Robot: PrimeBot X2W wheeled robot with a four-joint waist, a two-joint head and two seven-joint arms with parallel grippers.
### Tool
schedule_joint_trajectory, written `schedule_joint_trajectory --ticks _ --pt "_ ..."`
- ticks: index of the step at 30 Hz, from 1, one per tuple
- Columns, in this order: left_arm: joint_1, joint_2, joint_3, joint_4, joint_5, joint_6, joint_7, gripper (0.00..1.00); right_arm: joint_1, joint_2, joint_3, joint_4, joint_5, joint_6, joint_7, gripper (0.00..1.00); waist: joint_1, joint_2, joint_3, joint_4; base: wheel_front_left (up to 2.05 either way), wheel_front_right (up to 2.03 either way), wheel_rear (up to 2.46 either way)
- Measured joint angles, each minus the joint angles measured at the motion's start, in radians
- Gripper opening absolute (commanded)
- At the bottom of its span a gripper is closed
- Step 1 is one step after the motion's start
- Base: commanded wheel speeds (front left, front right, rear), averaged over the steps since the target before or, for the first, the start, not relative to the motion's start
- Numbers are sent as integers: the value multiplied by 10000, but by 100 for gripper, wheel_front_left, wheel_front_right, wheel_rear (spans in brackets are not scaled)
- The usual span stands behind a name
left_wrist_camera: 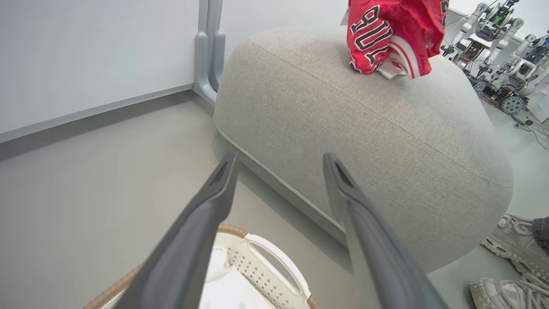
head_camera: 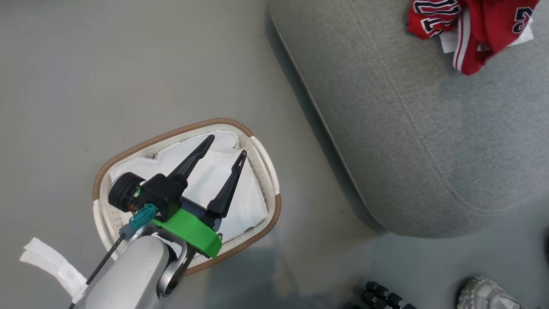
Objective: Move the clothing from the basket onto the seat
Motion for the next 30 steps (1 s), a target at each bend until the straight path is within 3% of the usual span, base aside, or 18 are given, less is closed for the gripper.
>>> schedule_joint_trajectory --ticks 7,8,9,13,20,30 --pt "34 188 180 31 -123 4 0 100 851 244 -1467 1714 -980 0 71 0 0 0 576 669 0 0 0" --pt "32 198 236 33 -153 15 0 100 933 305 -1603 1843 -1080 0 10 16 1 0 631 730 0 0 0" --pt "33 205 288 42 -180 29 0 100 1061 385 -1822 2011 -1168 0 -100 100 1 0 681 808 0 0 0" --pt "44 182 504 117 -217 59 0 100 1645 600 -2347 2454 -1465 0 -608 100 0 0 646 1025 0 0 0" --pt "353 -107 1060 447 -265 73 -2 100 3196 1020 -2420 2510 -1402 0 -1154 100 0 0 -5 1087 0 0 0" --pt "1195 -523 2429 955 -130 178 -2 100 5394 2067 -1582 890 -593 0 -1256 100 -2 0 -1174 1174 0 0 0"
